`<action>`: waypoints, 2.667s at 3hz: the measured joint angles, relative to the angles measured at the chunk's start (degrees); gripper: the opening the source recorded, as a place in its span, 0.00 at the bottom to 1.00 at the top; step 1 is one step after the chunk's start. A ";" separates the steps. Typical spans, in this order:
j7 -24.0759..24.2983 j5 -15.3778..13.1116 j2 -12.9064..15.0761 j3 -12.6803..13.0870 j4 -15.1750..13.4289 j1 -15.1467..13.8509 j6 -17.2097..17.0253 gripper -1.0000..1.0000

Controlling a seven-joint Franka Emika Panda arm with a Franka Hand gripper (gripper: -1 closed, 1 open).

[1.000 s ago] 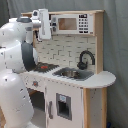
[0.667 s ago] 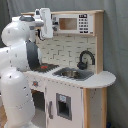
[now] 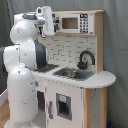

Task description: Play with the kitchen

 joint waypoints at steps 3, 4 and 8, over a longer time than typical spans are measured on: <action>-2.28 -2.55 -0.49 6.14 1.89 0.14 -13.71 0.00; -2.19 -2.39 -3.57 7.66 1.52 0.31 -18.79 0.00; 4.98 -2.15 -7.84 11.67 -0.37 0.43 -21.91 1.00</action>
